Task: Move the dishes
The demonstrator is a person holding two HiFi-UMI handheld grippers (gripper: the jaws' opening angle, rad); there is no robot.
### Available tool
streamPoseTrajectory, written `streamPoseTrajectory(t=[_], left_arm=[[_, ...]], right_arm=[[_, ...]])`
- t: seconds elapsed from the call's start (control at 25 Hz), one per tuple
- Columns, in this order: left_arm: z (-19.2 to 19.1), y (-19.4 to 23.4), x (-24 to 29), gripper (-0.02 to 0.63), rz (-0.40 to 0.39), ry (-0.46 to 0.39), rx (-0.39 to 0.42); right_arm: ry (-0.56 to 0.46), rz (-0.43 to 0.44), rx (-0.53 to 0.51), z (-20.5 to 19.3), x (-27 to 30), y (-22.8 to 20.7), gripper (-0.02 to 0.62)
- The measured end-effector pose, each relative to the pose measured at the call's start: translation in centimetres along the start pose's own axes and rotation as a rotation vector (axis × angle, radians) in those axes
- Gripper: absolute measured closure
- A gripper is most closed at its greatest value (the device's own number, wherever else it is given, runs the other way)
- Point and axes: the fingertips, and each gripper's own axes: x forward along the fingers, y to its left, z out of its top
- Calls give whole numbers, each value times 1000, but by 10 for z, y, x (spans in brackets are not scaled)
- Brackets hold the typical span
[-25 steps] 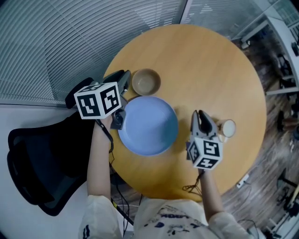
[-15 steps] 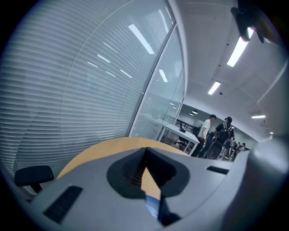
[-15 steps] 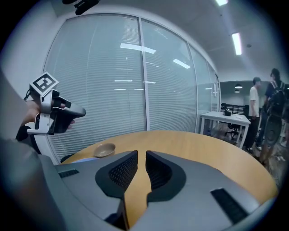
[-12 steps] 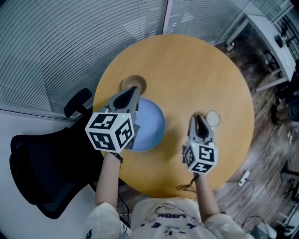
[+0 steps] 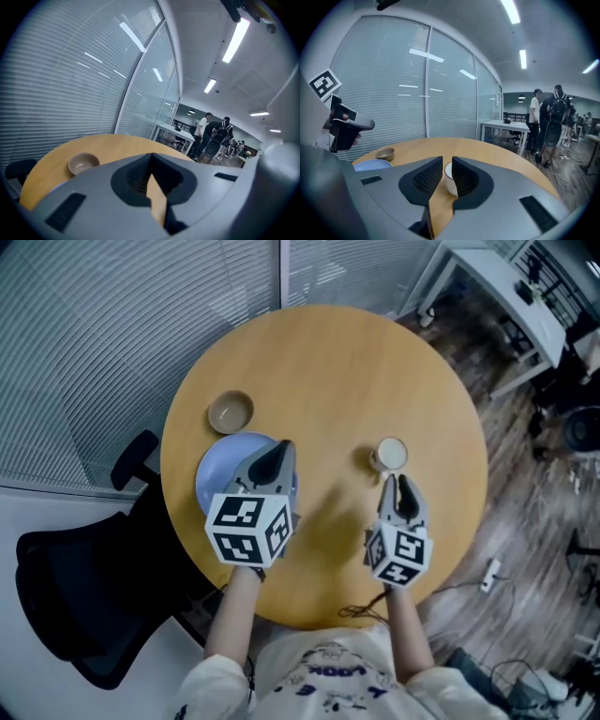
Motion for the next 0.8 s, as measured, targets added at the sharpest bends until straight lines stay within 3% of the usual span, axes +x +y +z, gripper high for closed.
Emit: streamPoseTrajectory(t=[0.36, 0.8], left_arm=[[-59, -64, 18, 603, -42, 55, 3], [-115, -89, 33, 603, 12, 122, -20]], right_arm=[[15, 2, -15, -39, -5, -38, 521], [11, 88, -70, -64, 16, -39, 488]])
